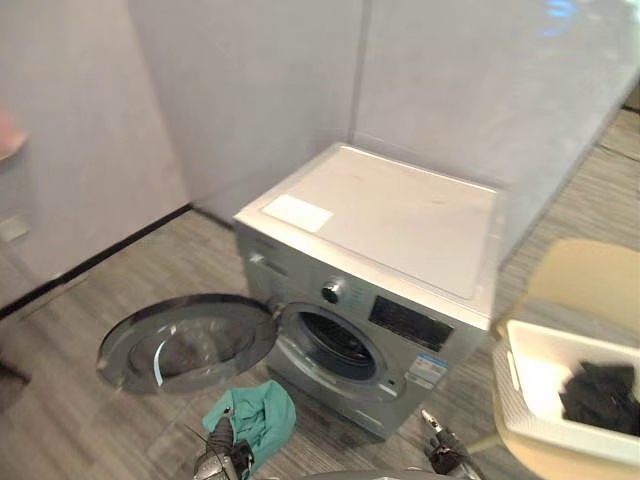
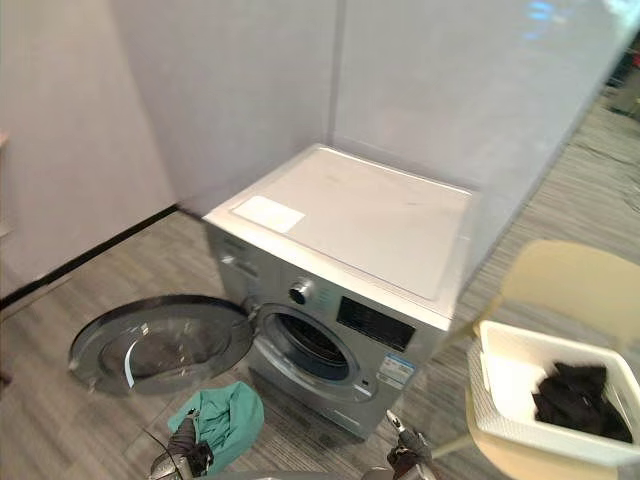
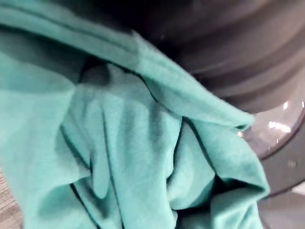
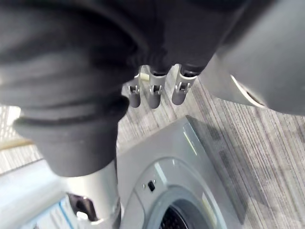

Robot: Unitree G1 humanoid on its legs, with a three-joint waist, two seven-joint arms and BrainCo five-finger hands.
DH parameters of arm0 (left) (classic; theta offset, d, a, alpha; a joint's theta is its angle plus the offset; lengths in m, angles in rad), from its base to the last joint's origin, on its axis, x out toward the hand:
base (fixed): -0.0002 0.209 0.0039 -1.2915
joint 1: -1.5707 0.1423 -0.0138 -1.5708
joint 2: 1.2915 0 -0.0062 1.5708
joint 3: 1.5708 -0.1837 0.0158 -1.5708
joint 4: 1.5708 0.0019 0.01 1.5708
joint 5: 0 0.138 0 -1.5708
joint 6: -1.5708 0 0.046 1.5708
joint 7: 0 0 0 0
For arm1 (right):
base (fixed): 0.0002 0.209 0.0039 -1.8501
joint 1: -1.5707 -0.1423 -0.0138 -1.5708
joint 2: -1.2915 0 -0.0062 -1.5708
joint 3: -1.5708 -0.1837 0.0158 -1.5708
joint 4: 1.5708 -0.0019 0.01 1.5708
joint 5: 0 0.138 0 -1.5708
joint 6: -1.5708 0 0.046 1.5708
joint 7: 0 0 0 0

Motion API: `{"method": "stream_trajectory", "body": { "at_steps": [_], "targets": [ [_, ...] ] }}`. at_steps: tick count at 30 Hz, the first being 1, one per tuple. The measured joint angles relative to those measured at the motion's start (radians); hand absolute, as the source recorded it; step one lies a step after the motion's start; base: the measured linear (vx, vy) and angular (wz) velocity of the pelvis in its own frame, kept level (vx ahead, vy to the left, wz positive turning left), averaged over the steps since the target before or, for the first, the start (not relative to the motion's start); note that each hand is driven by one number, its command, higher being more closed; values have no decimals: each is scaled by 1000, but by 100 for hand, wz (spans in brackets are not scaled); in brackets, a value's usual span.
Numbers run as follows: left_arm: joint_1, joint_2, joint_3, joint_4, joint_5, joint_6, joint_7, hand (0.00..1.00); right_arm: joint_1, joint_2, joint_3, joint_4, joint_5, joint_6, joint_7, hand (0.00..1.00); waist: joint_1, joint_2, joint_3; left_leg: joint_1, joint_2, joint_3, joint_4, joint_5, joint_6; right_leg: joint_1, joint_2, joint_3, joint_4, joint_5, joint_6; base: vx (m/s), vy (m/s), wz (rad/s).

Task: Pick up the laundry basket with both hands and put the clothes into the washing machine.

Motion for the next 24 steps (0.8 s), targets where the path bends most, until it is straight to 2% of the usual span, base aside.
{"method": "stream_trajectory", "body": {
  "at_steps": [1, 2, 3, 4, 5, 6, 7, 9, 10, 11, 12, 13, 14, 15, 16, 17, 18, 19, 20, 21, 22, 23, 24],
  "targets": [
    [-9, -8, 1, 18, 2, 1, -1, 100, -14, -9, -8, 19, -4, -1, 3, 0, 1, 4, -2, 21, -2, 66, -30, 10, 0, 6, 32, 12, -103, -33, 16, 77, 0, -134],
    [-19, -11, 0, 32, 4, 1, -1, 100, -15, -9, -23, 22, -7, 0, 4, 0, 1, -2, -6, 22, -4, 82, -42, 21, -1, 14, 41, 11, -135, -37, 22, 108, -21, -127],
    [-42, -13, -1, 56, 10, 5, -3, 100, -15, -10, -47, 30, -7, -2, 7, 0, -5, 5, 3, 37, -10, 91, -68, 43, -3, 13, 49, 14, -154, -35, 19, 104, -64, -60],
    [-64, -32, -8, 74, 29, 8, -6, 100, -14, -31, -76, 51, -7, -3, 14, 0, -30, 22, 26, 67, -3, 92, -104, 62, -3, -9, 59, 26, -105, -12, -18, 98, -89, -38],
    [-75, -52, -30, 89, 43, 7, -7, 100, 0, -45, -89, 52, -7, -2, 17, 0, -49, 36, 31, 87, 8, 93, -122, 72, -11, -1, 103, 46, -221, -48, -14, 70, -78, -15],
    [-80, -48, -44, 89, 48, 7, -8, 100, 17, -34, -88, 51, -7, -3, 17, 0, -49, 22, 32, 90, -9, 91, -123, 74, -14, 18, 111, 58, -307, -9, -29, 56, -109, -15],
    [-91, -60, -45, 90, 71, 8, -14, 100, 35, -31, -88, 64, -6, -3, 18, 0, -45, 13, 26, 99, -3, 91, -139, 66, -25, 50, 120, 57, -353, -35, -18, 85, -112, -12],
    [-109, -78, -96, 84, 92, 9, -30, 100, 49, -31, -95, 65, -4, -6, 18, 0, -49, 29, 33, 104, 21, 89, -118, 69, -29, 84, 145, 38, -410, -35, -19, 98, -115, -2],
    [-111, -78, -151, 61, 98, 9, -32, 100, 57, -28, -92, 67, -3, -4, 15, 0, -47, 24, 39, 73, 41, 85, -27, 60, -41, 109, 148, 38, -430, -39, -20, 53, -109, 23],
    [-100, -77, -202, 3, 98, 9, -32, 100, 64, -31, -62, 65, 0, -6, 14, 0, -46, 19, 44, -9, 74, 43, 166, 43, -59, 126, 145, 33, -438, -58, -10, 6, -128, 27],
    [-89, -77, -227, -39, 95, 8, -34, 100, 63, -36, -46, 64, 3, -6, 13, 0, -43, 21, 52, -61, 94, 8, 285, 45, -59, 140, 146, 32, -438, -65, -14, -10, -97, 16],
    [-65, -75, -279, -120, 95, 7, -43, 100, 64, -54, -8, 49, 4, -7, 13, 0, -33, 43, 70, -150, 128, -76, 498, 81, -77, 163, 158, 36, -431, -74, -14, 21, -19, -17],
    [-41, -73, -316, -182, 80, 6, -49, 100, 66, -77, 27, 41, 2, -8, 13, 0, -21, 57, 82, -219, 138, -152, 634, 138, -102, 177, 166, 51, -417, -80, -18, 67, 58, -33],
    [-24, -72, -329, -213, 69, 4, -49, 100, 66, -86, 46, 36, 1, -8, 12, 0, -18, 64, 79, -237, 136, -179, 682, 156, -97, 179, 164, 63, -411, -84, -18, 124, 143, -51],
    [5, -65, -348, -269, 48, 0, -49, 100, 65, -93, 75, 18, -1, -9, 10, 0, -16, 69, 80, -255, 133, -200, 720, 126, -63, 184, 157, 83, -411, -86, -15, 114, 138, -43],
    [18, -60, -352, -291, 35, -4, -50, 100, 65, -93, 87, 8, -1, -10, 10, 0, -16, 68, 80, -264, 134, -202, 716, 107, -40, 184, 153, 91, -415, -84, -11, 152, 177, -48],
    [34, -59, -359, -323, 14, -9, -52, 100, 60, -93, 104, 1, 0, -13, 10, 0, -12, 60, 82, -270, 134, -213, 660, 60, -19, 181, 145, 114, -423, -79, -1, 186, 208, -57],
    [56, -57, -371, -356, -7, -10, -55, 100, 52, -93, 122, -5, 0, -15, 10, 0, -3, 51, 82, -264, 133, -245, 551, 24, -16, 169, 133, 148, -423, -68, 18, 195, 239, -63],
    [60, -56, -379, -362, -16, -10, -56, 100, 49, -90, 122, -9, 1, -16, 10, 0, 3, 47, 85, -249, 132, -261, 474, 24, -16, 162, 126, 164, -421, -59, 32, 195, 323, -73],
    [64, -55, -403, -364, -25, -11, -57, 100, 44, -90, 122, -12, 1, -21, 12, 0, 9, 49, 85, -209, 123, -308, 283, 36, -18, 140, 118, 188, -406, -53, 52, 172, 405, -76],
    [64, -57, -432, -370, -41, -10, -63, 100, 34, -93, 132, -12, 1, -21, 15, 0, 11, 56, 84, -166, 102, -356, 167, 17, -107, 100, 108, 226, -366, -68, 89, 153, 405, -67],
    [62, -50, -437, -377, -44, -10, -65, 100, 21, -88, 141, -12, 1, -21, 16, 0, 6, 44, 88, -161, 85, -351, 149, -7, -129, 75, 92, 245, -345, -78, 105, 129, 383, -39],
    [46, -24, -446, -393, -45, -10, -67, 100, 2, -59, 144, -16, 1, -19, 18, 0, -2, -5, 118, -186, 45, -339, 178, -5, -119, 43, 48, 271, -315, -84, 115, 15, 301, 4]
  ]
}}
